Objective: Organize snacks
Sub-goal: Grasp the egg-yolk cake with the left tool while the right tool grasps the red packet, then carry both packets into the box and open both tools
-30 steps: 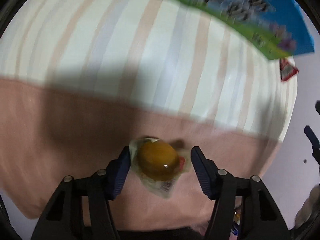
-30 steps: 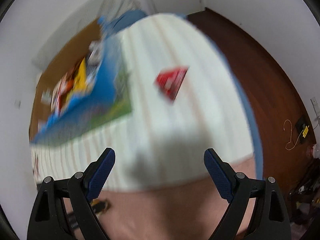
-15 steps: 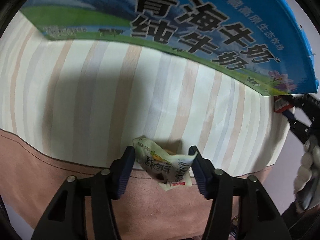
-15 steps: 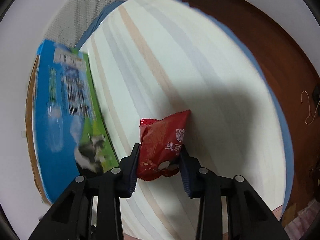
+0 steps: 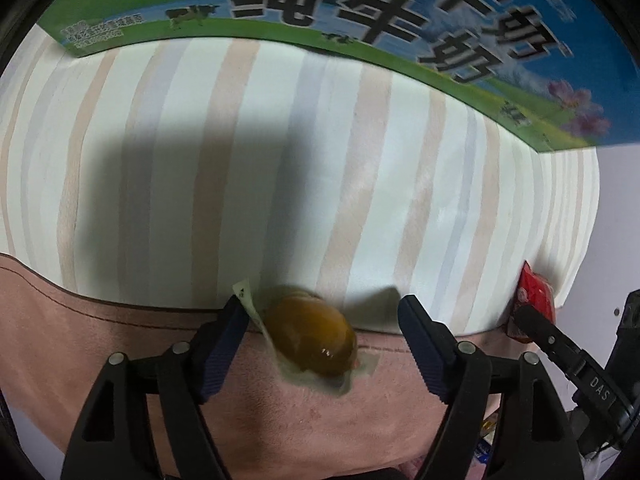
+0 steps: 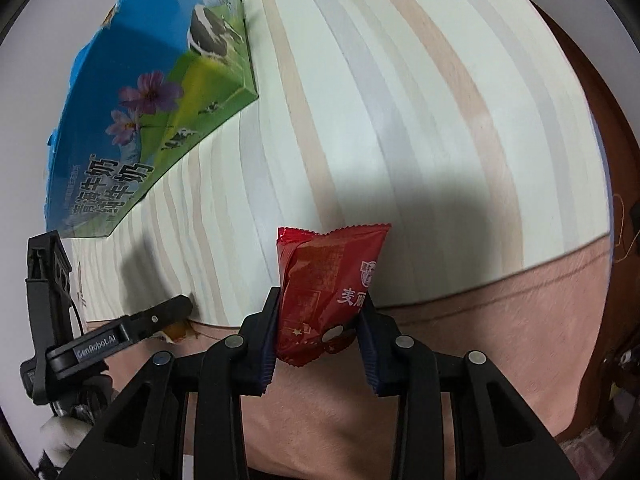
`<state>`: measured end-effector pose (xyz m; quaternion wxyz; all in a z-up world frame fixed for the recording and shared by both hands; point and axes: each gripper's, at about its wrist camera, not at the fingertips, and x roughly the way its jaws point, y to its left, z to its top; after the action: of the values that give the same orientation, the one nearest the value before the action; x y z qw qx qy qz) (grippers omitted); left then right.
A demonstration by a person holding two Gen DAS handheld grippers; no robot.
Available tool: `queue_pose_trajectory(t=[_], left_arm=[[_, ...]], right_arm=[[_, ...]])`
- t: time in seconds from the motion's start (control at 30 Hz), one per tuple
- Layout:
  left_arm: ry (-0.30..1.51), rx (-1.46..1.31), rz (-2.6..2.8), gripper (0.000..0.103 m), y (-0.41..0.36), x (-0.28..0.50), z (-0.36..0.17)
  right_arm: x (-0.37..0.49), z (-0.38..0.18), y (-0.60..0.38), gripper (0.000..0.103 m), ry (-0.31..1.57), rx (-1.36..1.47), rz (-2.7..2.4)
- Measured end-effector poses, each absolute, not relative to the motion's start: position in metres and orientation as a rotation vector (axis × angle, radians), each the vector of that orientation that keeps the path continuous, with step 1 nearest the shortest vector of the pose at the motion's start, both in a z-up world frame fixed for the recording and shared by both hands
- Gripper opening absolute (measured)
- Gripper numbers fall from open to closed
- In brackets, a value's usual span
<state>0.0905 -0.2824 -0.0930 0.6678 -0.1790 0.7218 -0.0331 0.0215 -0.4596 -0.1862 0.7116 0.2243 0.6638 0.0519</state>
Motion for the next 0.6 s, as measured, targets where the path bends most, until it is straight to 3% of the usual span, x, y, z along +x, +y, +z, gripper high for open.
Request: queue_pose_trajectory(t=[0.17, 0.23, 0.3, 0.47, 0.6], left_arm=[[1.626, -0.468, -0.086, 0.076, -0.298, 0.078, -0.101], [1.613, -0.455, -0.07, 0.068, -0.302, 0.075, -0.103], [1.595, -0.421, -0.057, 0.05, -0.306, 0.073, -0.103], [1.564, -0.405, -0.055, 0.043, -0.315, 0.072, -0.103], [1.547, -0.371, -0.052, 0.041, -0.32, 0.064, -0.097]], right_arm=[[0.02, -0.196, -0.45, 0.038, 1.485, 0.502, 0.099], [0.019, -0.199, -0.443, 0.038, 1.49, 0.518, 0.096], [0.018, -0.201, -0.444, 0.038, 1.495, 0.543, 0.09], [0.021, -0.205, -0.457, 0.043, 1.512, 0.594, 0.075], [0.021, -0.206, -0.464, 0.041, 1.483, 0.638, 0.055]])
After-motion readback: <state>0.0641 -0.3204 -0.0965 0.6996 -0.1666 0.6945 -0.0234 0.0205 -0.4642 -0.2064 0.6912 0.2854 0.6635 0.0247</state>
